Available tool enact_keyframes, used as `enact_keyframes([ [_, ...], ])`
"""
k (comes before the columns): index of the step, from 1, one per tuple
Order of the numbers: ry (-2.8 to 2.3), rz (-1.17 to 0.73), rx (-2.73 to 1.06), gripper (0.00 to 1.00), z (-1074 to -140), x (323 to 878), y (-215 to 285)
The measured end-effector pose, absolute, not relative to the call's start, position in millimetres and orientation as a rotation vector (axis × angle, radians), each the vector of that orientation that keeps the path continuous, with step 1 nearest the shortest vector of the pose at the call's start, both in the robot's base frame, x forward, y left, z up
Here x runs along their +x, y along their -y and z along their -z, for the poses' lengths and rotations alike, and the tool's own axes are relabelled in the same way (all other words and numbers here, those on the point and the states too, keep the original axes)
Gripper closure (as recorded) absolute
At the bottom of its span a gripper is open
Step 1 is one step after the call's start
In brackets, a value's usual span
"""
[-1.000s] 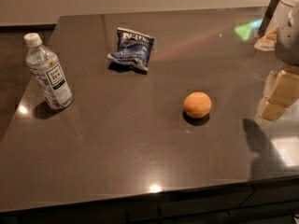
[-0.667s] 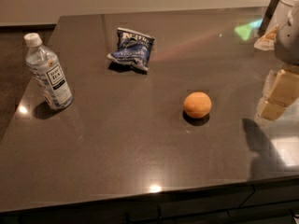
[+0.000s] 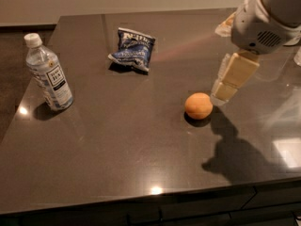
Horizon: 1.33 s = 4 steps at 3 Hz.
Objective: Move blue plastic bottle near blue chip bag
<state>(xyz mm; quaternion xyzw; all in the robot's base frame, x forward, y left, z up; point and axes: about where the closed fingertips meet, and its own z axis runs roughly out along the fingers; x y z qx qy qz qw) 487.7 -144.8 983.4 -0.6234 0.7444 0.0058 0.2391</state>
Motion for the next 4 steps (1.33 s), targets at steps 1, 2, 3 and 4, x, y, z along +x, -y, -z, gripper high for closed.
enact_keyframes([
  [1,-1.923,-0.109,-1.716,0.0,-981.9,509.6,96.1],
  [2,-1.839,-0.187,-1.712,0.0,-975.1,520.0,47.4],
  [3,-1.762,-0.26,-1.709,0.0,-968.2,527.1,0.0],
  [4,-1.698,-0.339,-1.706,0.0,-964.4,529.8,-43.1],
])
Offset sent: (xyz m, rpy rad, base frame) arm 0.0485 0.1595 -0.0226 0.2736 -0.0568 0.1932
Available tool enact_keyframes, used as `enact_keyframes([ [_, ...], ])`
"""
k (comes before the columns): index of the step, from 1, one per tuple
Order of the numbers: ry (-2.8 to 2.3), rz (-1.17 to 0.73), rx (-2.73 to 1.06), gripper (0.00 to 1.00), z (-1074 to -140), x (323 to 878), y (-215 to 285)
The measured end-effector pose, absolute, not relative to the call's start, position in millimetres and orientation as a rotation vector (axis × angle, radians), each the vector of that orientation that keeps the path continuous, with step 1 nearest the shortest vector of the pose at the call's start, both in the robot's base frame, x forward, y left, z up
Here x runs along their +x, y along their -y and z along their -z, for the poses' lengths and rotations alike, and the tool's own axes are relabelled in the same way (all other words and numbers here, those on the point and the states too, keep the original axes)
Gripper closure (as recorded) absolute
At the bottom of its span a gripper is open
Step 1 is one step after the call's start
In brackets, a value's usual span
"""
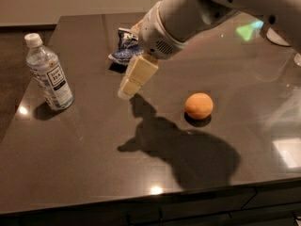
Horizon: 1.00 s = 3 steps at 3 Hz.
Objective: Move blue plastic bottle near blue chip bag
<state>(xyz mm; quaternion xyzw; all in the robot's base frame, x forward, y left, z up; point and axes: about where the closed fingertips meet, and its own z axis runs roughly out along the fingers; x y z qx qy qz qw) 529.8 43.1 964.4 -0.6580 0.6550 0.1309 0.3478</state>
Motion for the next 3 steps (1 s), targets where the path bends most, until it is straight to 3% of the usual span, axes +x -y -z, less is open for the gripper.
enact_keyframes([
  [3,-1.764,-0.527,-1.6,0.0,-949.1,515.5,-132.3],
])
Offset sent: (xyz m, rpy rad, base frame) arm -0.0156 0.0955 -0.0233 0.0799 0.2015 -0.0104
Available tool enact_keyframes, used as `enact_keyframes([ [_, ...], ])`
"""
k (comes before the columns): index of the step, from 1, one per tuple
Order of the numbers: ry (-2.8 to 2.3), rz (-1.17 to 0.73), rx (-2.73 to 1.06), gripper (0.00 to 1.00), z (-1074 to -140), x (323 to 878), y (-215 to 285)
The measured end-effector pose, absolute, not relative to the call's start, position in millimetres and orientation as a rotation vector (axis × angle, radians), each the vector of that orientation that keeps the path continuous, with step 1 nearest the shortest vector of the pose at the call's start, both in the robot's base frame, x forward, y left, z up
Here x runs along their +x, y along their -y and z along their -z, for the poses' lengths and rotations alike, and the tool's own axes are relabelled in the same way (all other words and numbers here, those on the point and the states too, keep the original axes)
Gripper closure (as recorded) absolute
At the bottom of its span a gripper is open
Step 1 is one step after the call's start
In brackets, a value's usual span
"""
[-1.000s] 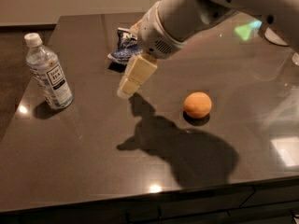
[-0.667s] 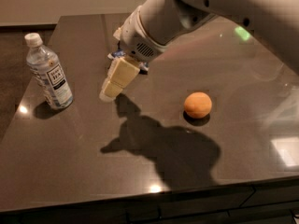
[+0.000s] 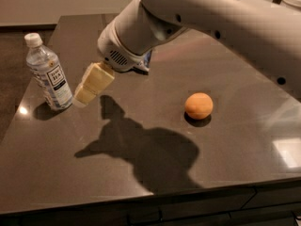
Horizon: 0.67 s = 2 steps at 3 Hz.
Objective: Move blue plastic bottle near blue chip bag
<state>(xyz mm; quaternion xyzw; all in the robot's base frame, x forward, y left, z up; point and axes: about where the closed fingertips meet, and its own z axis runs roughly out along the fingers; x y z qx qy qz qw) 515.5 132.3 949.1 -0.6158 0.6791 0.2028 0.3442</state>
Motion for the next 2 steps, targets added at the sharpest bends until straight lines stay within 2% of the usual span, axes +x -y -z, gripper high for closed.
enact_keyframes([
  [2,-1.723,-0.523,-1.594,0.0,-952.1,512.0,-140.8],
])
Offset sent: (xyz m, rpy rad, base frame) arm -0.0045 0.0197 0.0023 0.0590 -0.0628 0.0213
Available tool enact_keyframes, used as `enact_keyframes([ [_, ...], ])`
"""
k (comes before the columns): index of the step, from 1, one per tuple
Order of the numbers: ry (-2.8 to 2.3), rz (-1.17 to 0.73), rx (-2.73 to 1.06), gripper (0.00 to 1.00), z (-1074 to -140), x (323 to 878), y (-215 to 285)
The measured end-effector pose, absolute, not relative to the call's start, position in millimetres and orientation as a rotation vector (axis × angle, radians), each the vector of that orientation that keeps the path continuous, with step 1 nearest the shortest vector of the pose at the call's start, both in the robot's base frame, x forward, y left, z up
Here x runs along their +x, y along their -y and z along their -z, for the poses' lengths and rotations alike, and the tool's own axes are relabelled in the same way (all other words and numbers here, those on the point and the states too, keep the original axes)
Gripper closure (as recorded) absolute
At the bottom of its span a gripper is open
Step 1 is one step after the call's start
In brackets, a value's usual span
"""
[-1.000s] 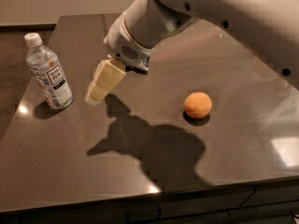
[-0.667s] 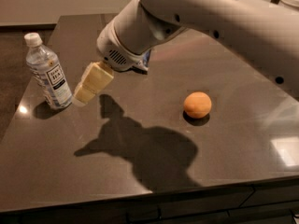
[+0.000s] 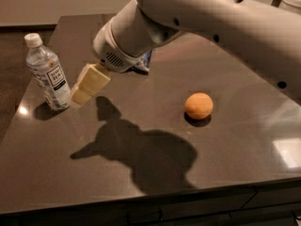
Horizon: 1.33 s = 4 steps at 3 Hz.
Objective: Move blue plastic bottle near blue chip bag
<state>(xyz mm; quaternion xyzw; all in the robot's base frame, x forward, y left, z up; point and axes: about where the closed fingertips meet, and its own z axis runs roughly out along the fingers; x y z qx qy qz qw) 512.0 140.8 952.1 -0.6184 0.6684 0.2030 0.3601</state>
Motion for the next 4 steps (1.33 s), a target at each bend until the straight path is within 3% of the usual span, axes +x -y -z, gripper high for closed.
enact_keyframes([
  [2,-1.608,-0.603,-1.599,0.0,-939.8,513.4,-191.7],
  [4,-1.559,-0.591,-1.534,0.0,-922.2,548.9,-223.6],
])
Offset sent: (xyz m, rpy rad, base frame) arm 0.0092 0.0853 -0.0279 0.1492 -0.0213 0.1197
